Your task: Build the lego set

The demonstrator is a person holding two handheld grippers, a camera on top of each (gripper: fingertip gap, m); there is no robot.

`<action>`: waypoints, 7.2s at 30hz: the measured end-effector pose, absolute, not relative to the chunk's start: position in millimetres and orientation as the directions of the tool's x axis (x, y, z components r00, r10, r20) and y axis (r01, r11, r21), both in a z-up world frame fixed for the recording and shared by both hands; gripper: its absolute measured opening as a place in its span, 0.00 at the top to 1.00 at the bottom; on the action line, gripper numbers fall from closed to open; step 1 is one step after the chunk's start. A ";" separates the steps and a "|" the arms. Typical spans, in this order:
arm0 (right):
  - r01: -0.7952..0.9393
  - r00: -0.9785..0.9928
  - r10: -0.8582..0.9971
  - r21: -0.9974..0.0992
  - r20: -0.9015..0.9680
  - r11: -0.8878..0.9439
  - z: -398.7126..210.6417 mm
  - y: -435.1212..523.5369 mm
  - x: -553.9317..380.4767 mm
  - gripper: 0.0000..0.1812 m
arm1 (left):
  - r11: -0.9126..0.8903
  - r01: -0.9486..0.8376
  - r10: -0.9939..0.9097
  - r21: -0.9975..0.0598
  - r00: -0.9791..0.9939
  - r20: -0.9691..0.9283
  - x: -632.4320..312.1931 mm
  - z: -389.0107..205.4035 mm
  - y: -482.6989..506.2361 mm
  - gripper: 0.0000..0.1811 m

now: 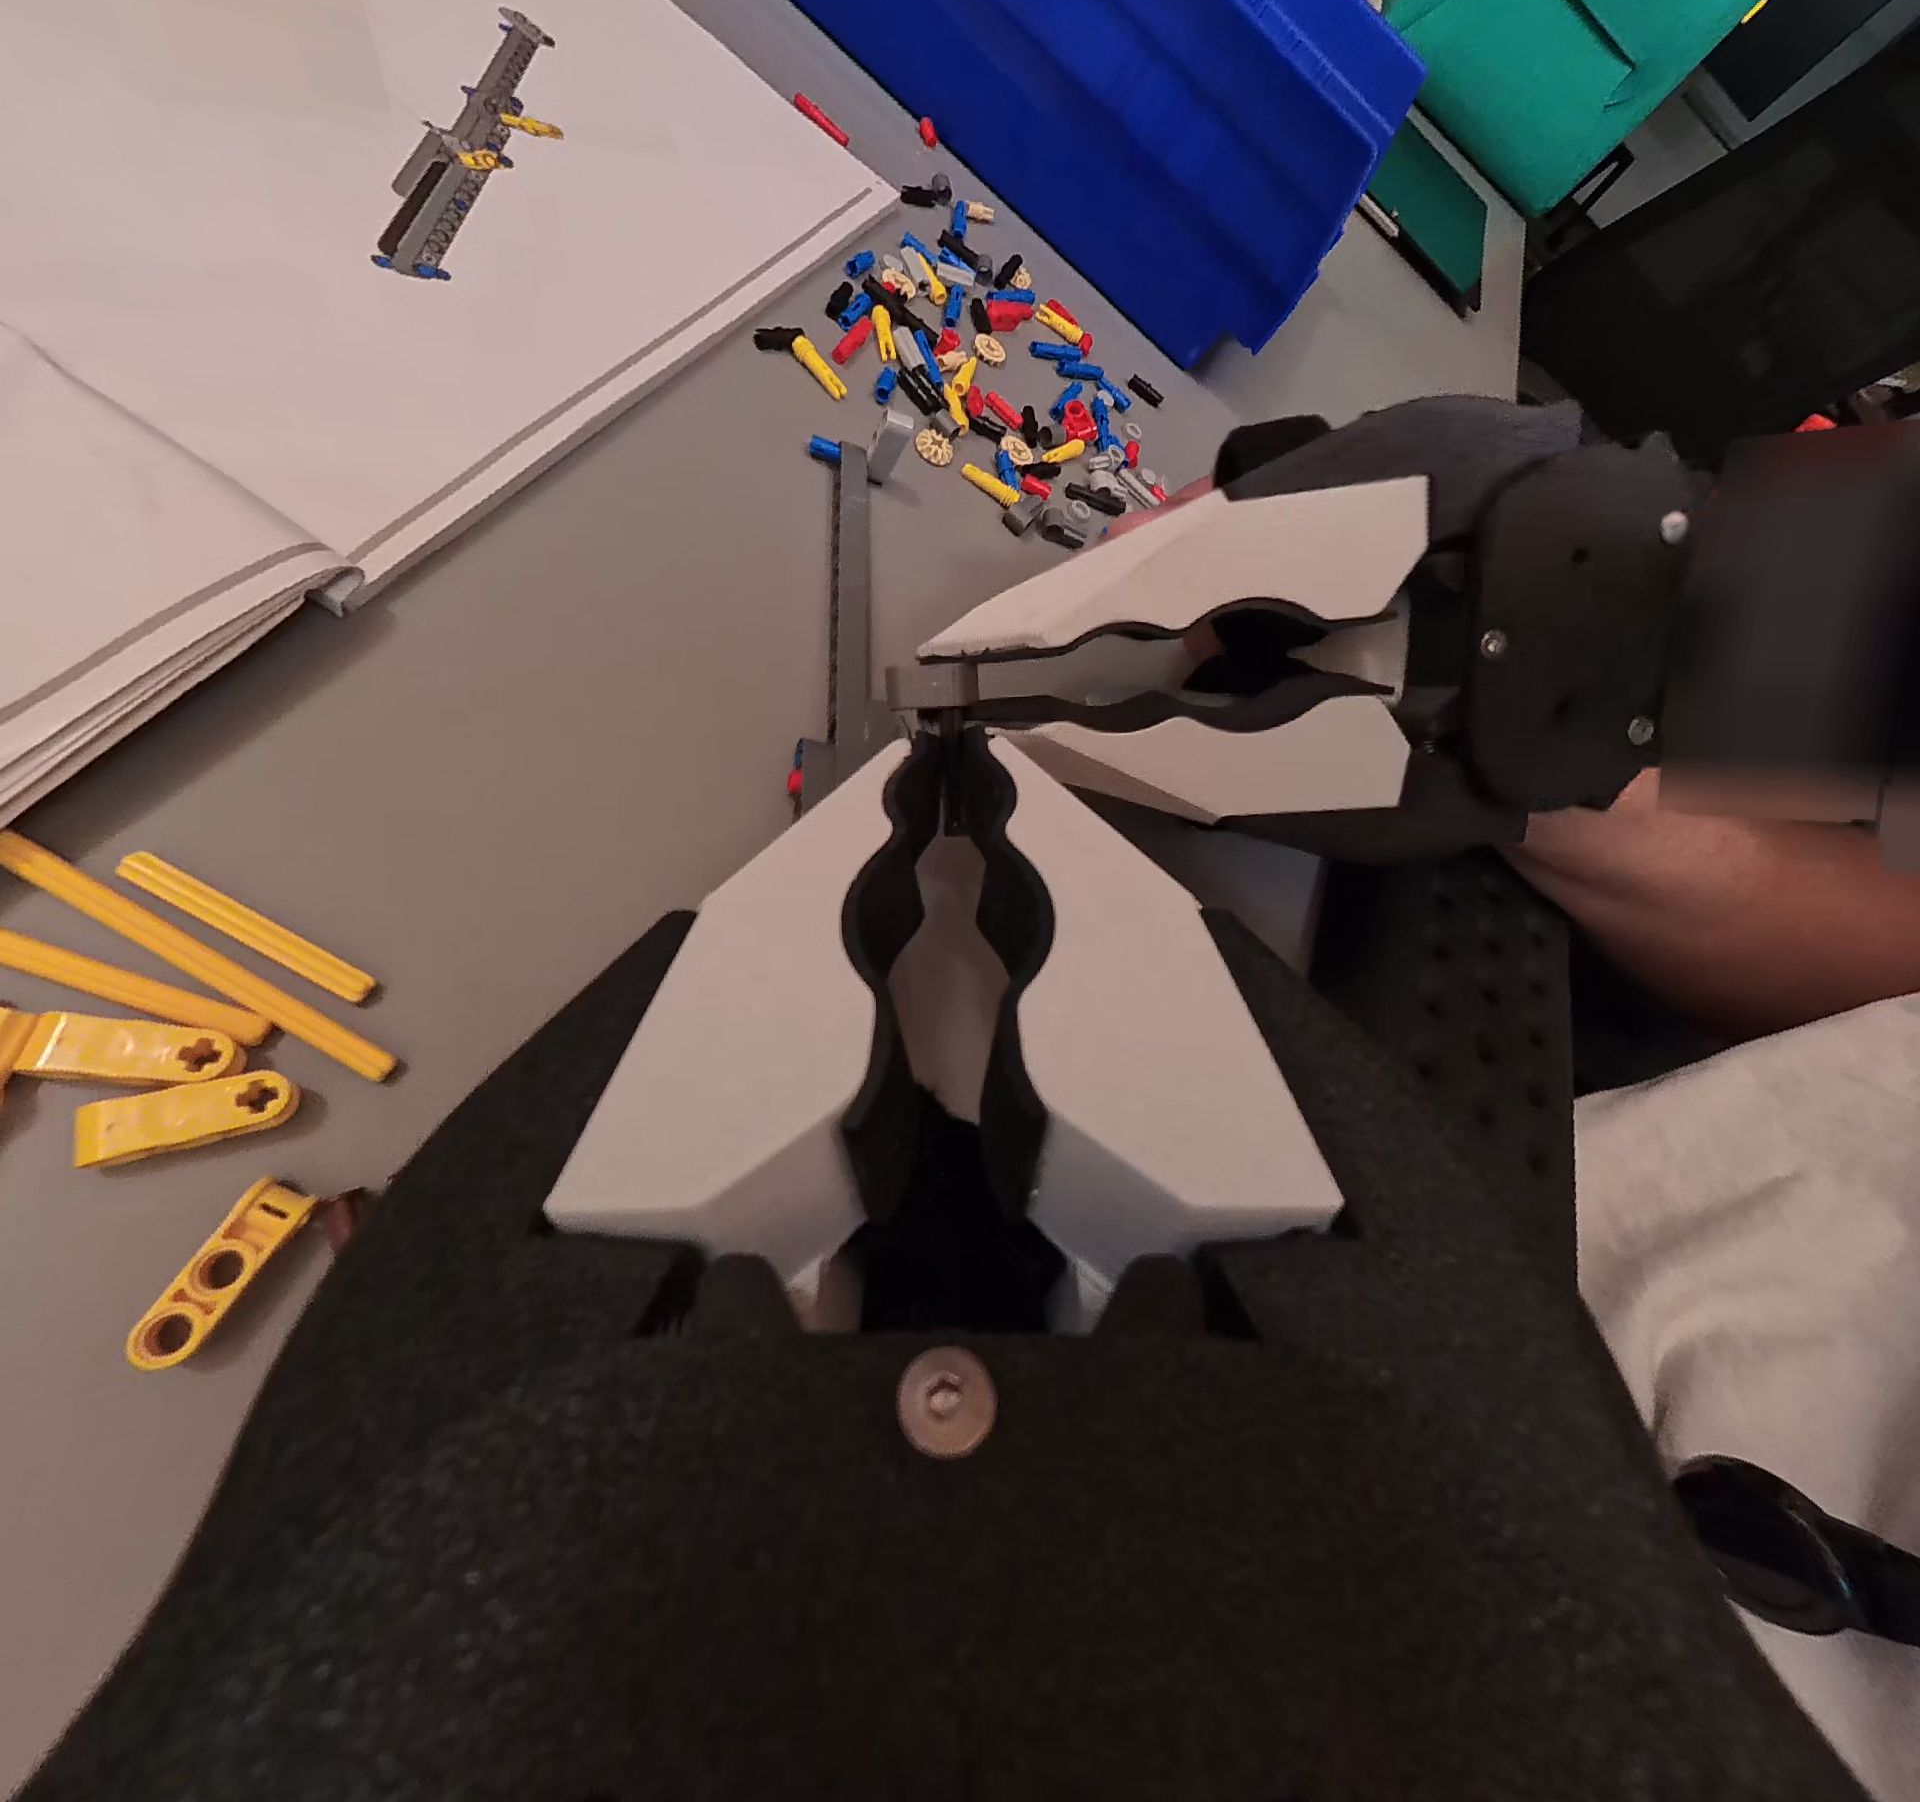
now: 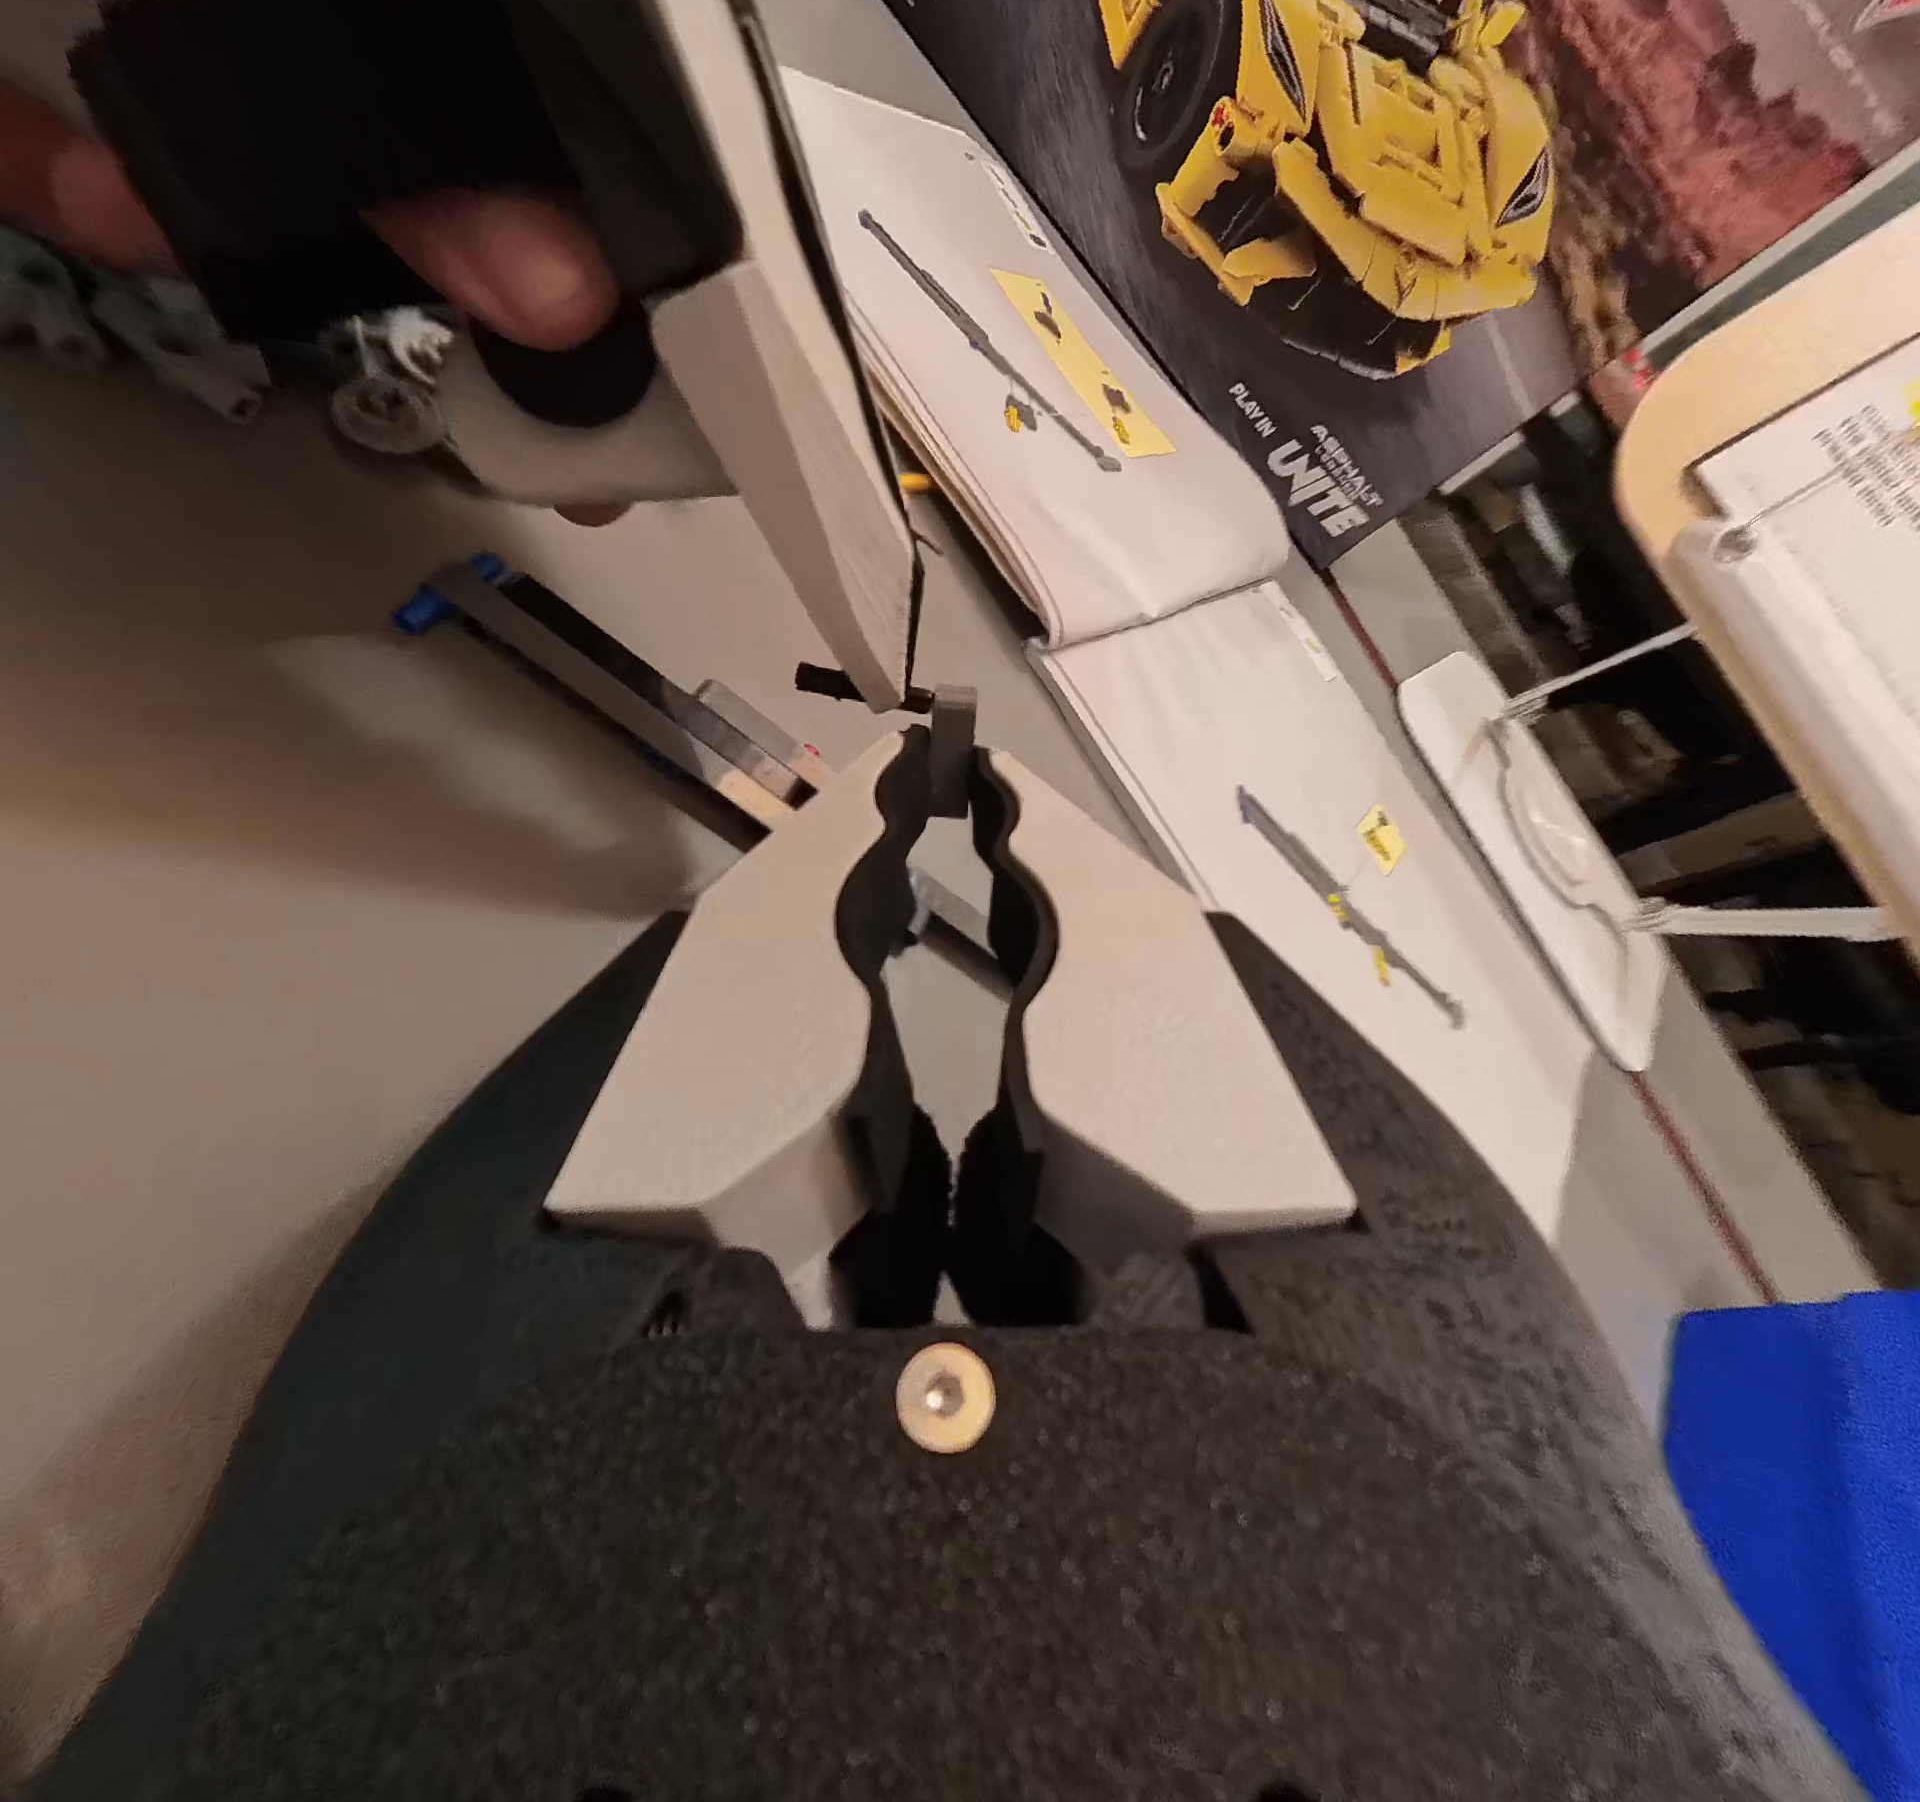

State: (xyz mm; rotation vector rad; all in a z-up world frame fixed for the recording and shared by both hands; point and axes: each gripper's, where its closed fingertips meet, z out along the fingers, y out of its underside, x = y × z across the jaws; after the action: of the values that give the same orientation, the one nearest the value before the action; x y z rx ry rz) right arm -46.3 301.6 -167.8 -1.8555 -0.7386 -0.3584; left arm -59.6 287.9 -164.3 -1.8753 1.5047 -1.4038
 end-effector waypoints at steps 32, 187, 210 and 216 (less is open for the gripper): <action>0.373 0.906 0.292 -0.904 0.307 -0.207 -143.7 298.1 -35.9 0.96 | -0.393 -0.524 -0.823 -0.756 -0.166 0.543 -78.8 -156.2 267.2 0.98; 0.659 0.743 0.365 -0.709 0.561 -0.251 -172.2 296.7 -60.6 0.96 | -0.126 -0.597 -0.964 -0.792 -0.113 0.239 -74.8 -179.7 281.9 0.98; 0.375 0.823 0.506 -0.916 0.257 -0.145 -151.7 289.2 -81.0 0.96 | -0.539 -0.590 -0.584 -0.600 -0.251 0.772 -93.3 -144.8 269.7 0.99; 0.382 0.808 0.527 -0.916 0.264 -0.127 -150.9 287.4 -86.7 0.96 | -0.567 -0.592 -0.515 -0.573 -0.289 0.807 -93.6 -137.2 264.7 0.99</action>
State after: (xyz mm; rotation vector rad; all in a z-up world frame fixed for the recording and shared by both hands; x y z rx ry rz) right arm -86.7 287.4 -150.9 -1.7434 -0.7077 0.1438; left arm -93.6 264.7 -137.2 -1.9073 1.4869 -2.0964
